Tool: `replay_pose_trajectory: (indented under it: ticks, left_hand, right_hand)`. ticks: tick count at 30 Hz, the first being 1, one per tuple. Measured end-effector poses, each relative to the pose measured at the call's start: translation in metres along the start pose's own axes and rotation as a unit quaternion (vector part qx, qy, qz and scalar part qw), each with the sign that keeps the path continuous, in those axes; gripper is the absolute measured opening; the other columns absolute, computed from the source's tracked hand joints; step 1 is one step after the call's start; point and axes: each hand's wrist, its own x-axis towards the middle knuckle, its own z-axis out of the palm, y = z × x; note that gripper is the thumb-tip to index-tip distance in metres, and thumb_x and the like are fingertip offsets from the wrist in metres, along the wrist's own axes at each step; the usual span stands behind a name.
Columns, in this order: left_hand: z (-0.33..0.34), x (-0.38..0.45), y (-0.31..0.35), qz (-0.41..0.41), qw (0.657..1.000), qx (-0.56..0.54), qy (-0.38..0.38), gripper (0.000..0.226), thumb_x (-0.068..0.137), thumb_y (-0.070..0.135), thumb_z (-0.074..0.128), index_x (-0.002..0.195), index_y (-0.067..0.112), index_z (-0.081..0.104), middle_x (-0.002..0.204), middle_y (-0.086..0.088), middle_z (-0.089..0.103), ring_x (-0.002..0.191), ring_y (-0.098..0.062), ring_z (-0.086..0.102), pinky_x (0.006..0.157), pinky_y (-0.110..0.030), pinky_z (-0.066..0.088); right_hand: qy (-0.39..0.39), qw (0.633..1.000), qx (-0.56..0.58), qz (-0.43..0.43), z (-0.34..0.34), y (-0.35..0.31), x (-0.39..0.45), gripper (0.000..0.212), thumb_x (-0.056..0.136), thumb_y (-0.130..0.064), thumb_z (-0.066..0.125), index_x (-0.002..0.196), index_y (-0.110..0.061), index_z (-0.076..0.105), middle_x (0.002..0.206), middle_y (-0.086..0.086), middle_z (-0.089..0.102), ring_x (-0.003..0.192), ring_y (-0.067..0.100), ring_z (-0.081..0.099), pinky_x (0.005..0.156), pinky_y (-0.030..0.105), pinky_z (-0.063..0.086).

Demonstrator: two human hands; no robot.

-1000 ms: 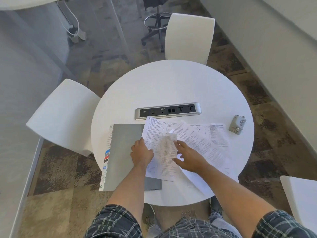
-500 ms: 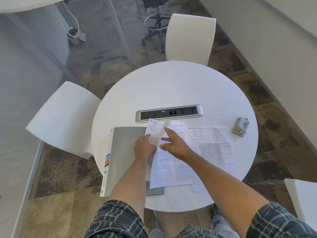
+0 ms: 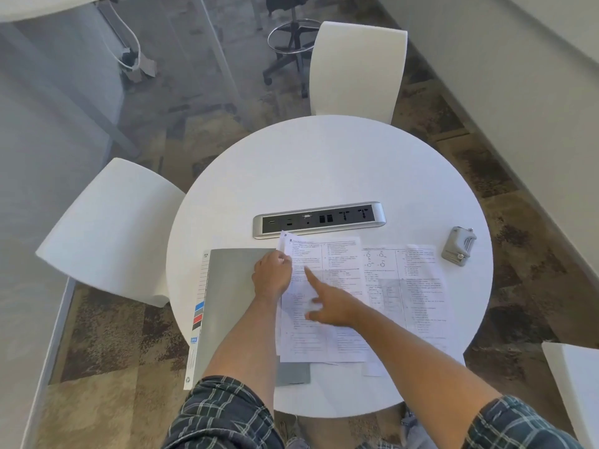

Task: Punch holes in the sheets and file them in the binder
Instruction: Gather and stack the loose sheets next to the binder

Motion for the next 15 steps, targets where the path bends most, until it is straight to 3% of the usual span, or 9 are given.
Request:
replay_pose_trajectory:
  ticks: [2,4,6,9,11,13,15]
  left_hand:
    - [0.001,0.004,0.000,0.007,1.000,0.006,0.002,0.012,0.094,0.037,0.054,0.095,0.028,0.063,0.115,0.003,0.068,0.115,-0.026,0.058,0.096,-0.043,0.049]
    - [0.002,0.008,-0.001,0.014,1.000,0.010,0.007,0.008,0.089,0.036,0.064,0.089,0.027,0.065,0.109,0.004,0.068,0.110,-0.025,0.059,0.090,-0.040,0.052]
    - [0.000,0.009,-0.001,0.014,1.000,-0.014,0.008,0.014,0.086,0.031,0.072,0.095,0.025,0.064,0.105,0.003,0.068,0.101,-0.021,0.060,0.084,-0.037,0.053]
    - [-0.003,0.003,0.000,0.015,0.997,-0.081,-0.002,0.040,0.084,0.019,0.077,0.108,0.020,0.045,0.095,-0.001,0.063,0.078,-0.019,0.061,0.071,-0.041,0.056]
    - [-0.004,-0.003,-0.001,0.003,0.995,-0.096,-0.008,0.052,0.084,0.015,0.077,0.116,0.022,0.037,0.097,0.000,0.062,0.081,-0.020,0.067,0.063,-0.036,0.059]
    - [-0.006,-0.010,-0.001,-0.012,0.993,-0.117,-0.017,0.053,0.084,0.008,0.075,0.123,0.022,0.041,0.102,-0.001,0.063,0.086,-0.021,0.068,0.059,-0.026,0.052]
    - [-0.007,-0.015,-0.003,-0.023,0.988,-0.149,-0.030,0.036,0.084,0.003,0.071,0.112,0.019,0.056,0.101,0.000,0.066,0.087,-0.021,0.067,0.061,-0.024,0.051]
  right_hand:
    - [-0.028,0.998,-0.057,0.003,0.006,0.009,-0.004,0.113,0.091,-0.039,0.073,0.162,-0.042,-0.015,0.166,-0.001,0.037,0.143,0.021,0.050,0.116,0.042,0.042]
    - [-0.040,0.996,-0.077,-0.005,0.008,0.012,-0.006,0.112,0.091,-0.041,0.072,0.162,-0.042,-0.014,0.168,-0.006,0.034,0.147,0.019,0.045,0.118,0.041,0.040]
    - [-0.046,0.996,-0.080,-0.015,0.008,0.013,-0.006,0.111,0.092,-0.040,0.072,0.162,-0.043,-0.013,0.170,-0.009,0.028,0.149,0.019,0.042,0.119,0.042,0.038]
    - [-0.049,0.997,-0.063,-0.021,0.007,0.017,-0.004,0.113,0.090,-0.038,0.075,0.160,-0.048,-0.013,0.169,-0.014,0.027,0.149,0.015,0.040,0.119,0.041,0.038]
    - [-0.049,0.998,-0.038,-0.029,0.006,0.022,-0.004,0.115,0.088,-0.036,0.077,0.160,-0.052,-0.010,0.167,-0.017,0.029,0.148,0.011,0.042,0.118,0.038,0.039]
    - [-0.040,0.998,-0.002,-0.040,0.004,0.027,-0.006,0.111,0.088,-0.030,0.078,0.162,-0.051,-0.002,0.164,-0.018,0.032,0.144,0.009,0.046,0.115,0.033,0.041]
    - [0.018,0.999,0.021,-0.047,0.001,0.032,-0.010,0.101,0.090,-0.024,0.078,0.163,-0.047,0.013,0.159,-0.015,0.041,0.135,0.008,0.054,0.113,0.032,0.045]
